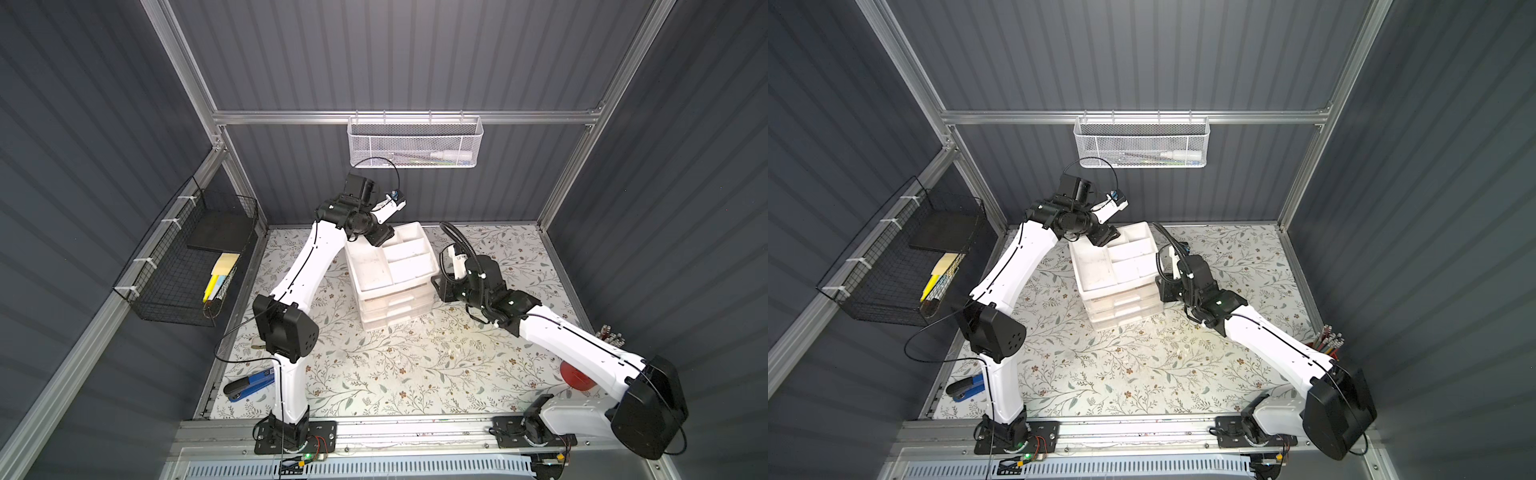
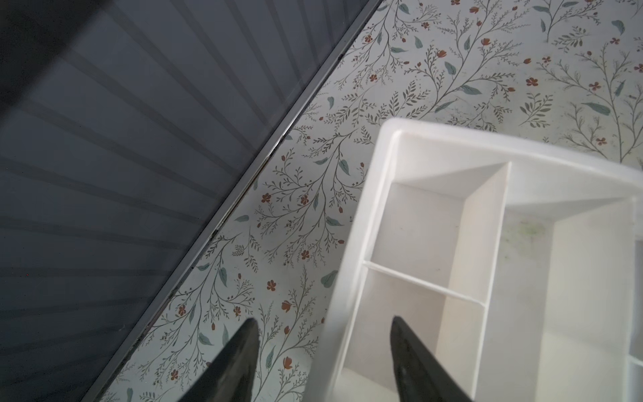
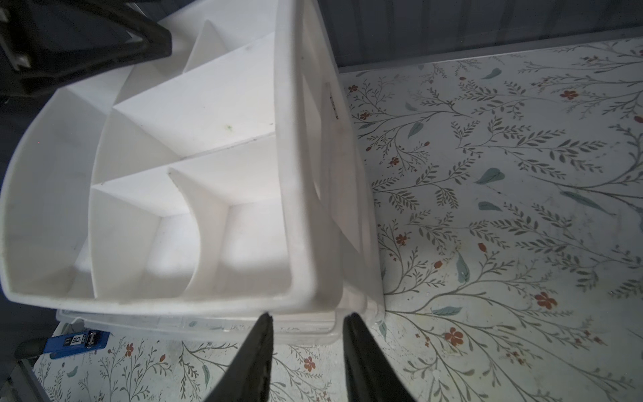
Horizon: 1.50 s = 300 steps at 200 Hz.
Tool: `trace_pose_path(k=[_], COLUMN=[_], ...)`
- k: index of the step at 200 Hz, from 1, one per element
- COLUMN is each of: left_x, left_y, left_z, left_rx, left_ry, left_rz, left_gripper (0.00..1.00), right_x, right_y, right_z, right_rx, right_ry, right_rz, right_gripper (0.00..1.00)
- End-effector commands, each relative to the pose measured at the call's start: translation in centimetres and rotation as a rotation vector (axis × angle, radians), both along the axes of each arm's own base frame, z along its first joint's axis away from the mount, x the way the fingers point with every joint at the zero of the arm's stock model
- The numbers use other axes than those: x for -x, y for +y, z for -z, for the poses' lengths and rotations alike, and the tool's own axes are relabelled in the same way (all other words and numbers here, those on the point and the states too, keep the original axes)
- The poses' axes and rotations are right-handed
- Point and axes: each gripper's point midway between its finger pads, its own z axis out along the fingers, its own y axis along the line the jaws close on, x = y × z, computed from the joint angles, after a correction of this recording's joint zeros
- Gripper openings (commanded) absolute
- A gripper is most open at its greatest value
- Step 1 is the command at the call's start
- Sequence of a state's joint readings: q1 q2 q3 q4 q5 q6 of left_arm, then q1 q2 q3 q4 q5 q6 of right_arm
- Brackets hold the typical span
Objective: Take the postcards out of the drawer
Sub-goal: Adjust the storage box at the center of the board.
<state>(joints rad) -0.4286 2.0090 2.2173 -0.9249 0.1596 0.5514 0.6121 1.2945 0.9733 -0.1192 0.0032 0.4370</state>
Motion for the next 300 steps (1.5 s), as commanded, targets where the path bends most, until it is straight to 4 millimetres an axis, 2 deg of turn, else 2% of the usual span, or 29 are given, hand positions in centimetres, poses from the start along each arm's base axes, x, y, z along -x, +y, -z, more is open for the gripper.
trace_pose_path(k=[1, 26, 54, 72, 127, 159, 167, 170, 181, 232, 252, 300], left_x=[-0.2, -0.4, -0.5, 0.0, 0.0, -0.1, -0.1, 0.0, 0.0, -0.3, -0.4, -0.3], left_y=[0.3, 0.6, 0.7, 0.9, 0.7, 0.5, 0.5, 0.6, 0.6, 1.3, 1.7, 3.6], left_z=[-0.6, -0.4, 0.1, 1.1, 2.1, 2.5, 2.6, 2.6, 2.7, 2.7, 2.6, 2.0], left_rx=[0.008, 0.011, 0.003, -0.013, -0.024, -0.02, -0.018, -0.018, -0.017, -0.016, -0.003, 0.032], left_ry=[0.001, 0.02, 0.033, 0.076, 0.119, 0.135, 0.137, 0.139, 0.146, 0.158, 0.17, 0.192], left_rz=[0.023, 0.023, 0.033, 0.04, 0.061, 0.061, 0.059, 0.057, 0.049, -0.026, -0.082, -0.287], left_gripper=[0.62, 0.58, 0.49, 0.48, 0.47, 0.42, 0.41, 0.4, 0.36, 0.21, 0.14, 0.08], right_x=[-1.2, -1.3, -1.4, -1.4, -0.8, -0.1, 0.0, 0.3, 0.6, 1.6, 1.6, 1.2], right_y=[0.1, 0.1, 0.1, 0.1, -0.5, -1.1, -1.2, -1.5, -2.0, -3.5, -3.7, -4.0], right_z=[-2.1, -2.2, -2.3, -2.6, -3.5, -4.2, -3.8, -4.8, -5.2, -6.0, -5.6, -4.5], right_rx=[-0.026, -0.025, -0.027, -0.033, -0.037, -0.046, -0.04, -0.055, -0.056, -0.056, -0.048, -0.034], right_ry=[-0.058, -0.061, -0.063, -0.067, -0.086, -0.098, -0.091, -0.113, -0.127, -0.163, -0.158, -0.138], right_rz=[0.017, 0.017, 0.017, 0.014, 0.019, 0.026, 0.028, 0.032, 0.045, 0.078, 0.085, 0.095], right_gripper=[0.37, 0.37, 0.38, 0.38, 0.4, 0.41, 0.42, 0.43, 0.44, 0.5, 0.51, 0.55])
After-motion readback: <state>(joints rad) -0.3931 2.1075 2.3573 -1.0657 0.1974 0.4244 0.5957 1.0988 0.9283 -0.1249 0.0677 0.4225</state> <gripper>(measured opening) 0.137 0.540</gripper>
